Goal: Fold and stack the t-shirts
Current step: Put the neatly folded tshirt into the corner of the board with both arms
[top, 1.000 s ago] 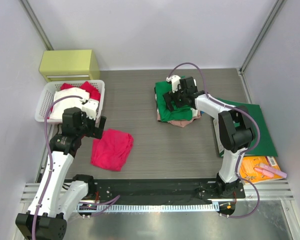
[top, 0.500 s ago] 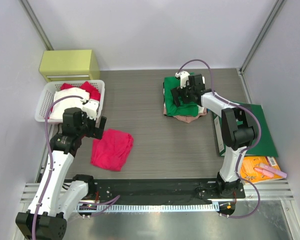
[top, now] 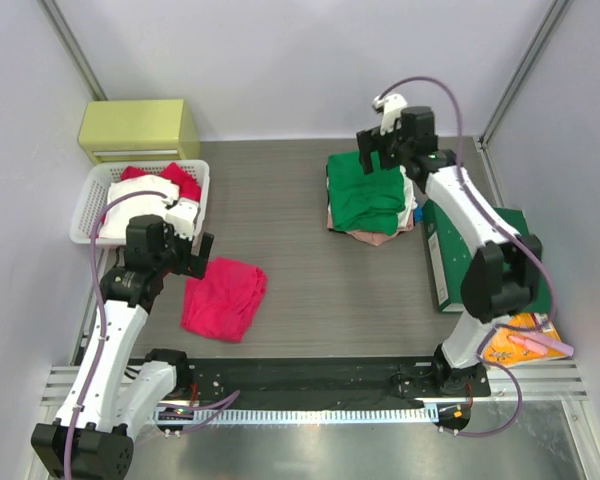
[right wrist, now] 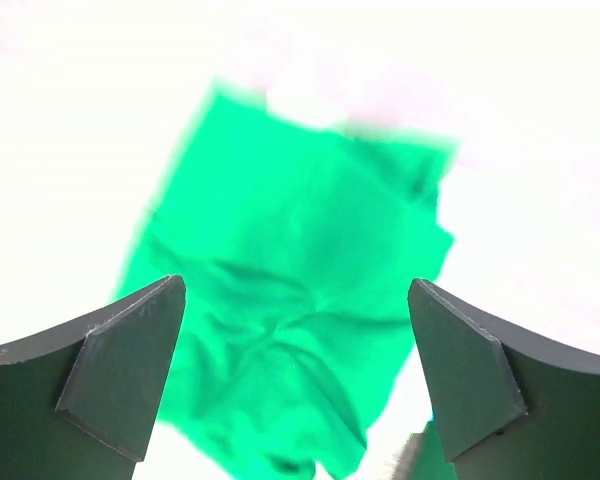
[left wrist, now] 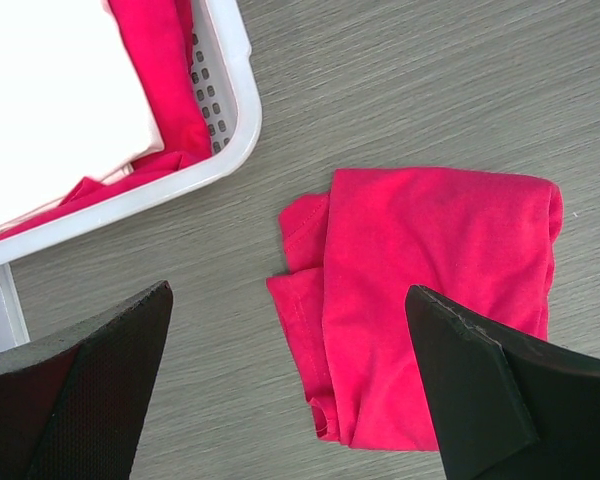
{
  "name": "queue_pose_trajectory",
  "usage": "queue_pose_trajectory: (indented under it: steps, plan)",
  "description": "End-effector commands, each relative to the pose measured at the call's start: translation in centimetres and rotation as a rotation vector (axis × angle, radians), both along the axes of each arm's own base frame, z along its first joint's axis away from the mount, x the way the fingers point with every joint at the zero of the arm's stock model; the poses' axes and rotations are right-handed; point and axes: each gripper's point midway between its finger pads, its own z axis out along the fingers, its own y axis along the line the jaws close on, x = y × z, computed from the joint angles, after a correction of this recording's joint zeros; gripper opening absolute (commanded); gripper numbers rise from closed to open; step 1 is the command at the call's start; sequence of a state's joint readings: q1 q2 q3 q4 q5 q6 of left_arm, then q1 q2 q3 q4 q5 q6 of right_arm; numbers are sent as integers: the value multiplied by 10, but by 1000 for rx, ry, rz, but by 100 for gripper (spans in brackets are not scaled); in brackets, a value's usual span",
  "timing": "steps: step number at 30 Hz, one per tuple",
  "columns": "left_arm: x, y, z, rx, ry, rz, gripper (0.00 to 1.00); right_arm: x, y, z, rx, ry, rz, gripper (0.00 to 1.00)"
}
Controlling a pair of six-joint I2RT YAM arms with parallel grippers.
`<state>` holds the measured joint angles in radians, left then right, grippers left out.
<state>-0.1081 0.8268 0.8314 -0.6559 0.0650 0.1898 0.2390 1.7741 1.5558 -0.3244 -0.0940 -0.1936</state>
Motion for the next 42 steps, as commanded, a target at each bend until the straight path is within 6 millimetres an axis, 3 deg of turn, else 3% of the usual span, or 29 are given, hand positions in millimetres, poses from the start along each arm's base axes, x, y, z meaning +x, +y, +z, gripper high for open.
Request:
queue_pose_trajectory:
  steps: [1,2,3,6,7,8,9,10,11,15,17,21,27,30,31,33,37,38,42]
  plan:
    - [-1,-5,2,-29,-5,-15,100,-47,8,128,161,-201,35,100]
    - [-2,-6,1,-33,2,-23,100,-63,18,119,175,-161,93,100]
    - [-3,-7,0,-36,10,-28,100,-82,18,129,176,-172,116,100]
    - [-5,-17,0,-63,37,-76,100,-138,37,82,67,-30,275,100]
    - [-8,-21,-5,-69,75,-105,100,-169,42,69,23,21,342,100]
    - [-11,-31,-6,-99,98,-156,100,-190,42,41,-23,88,389,100]
    - [-13,-38,-5,-120,118,-197,100,-199,32,27,-82,104,376,100]
    - [-23,-44,-11,-141,180,-230,100,-212,25,30,-92,71,374,100]
    - [-28,-58,-17,-189,248,-308,100,-223,18,3,-117,117,376,100]
    - [-45,-77,-24,-275,439,-415,99,-237,3,-12,-137,90,333,100]
    - [-35,-73,-28,-262,428,-373,99,-237,4,-12,-120,86,331,100]
    - [-20,-36,-35,-128,347,-146,100,-234,14,-5,-90,90,356,100]
    - [-11,-8,-36,-22,331,-24,100,-224,25,11,-58,57,379,100]
    - [-6,22,-49,119,321,73,100,-224,30,11,-44,62,397,100]
    - [-2,31,-44,159,270,95,100,-225,32,8,-37,72,409,100]
    - [-5,38,-45,185,233,125,100,-231,42,2,-24,97,464,100]
    - [-1,40,-17,139,71,183,100,-245,80,-34,-109,197,595,100]
    - [-1,43,-9,130,38,213,100,-258,100,-40,-133,206,669,100]
    - [2,53,5,125,-25,283,100,-267,151,-51,-189,207,800,100]
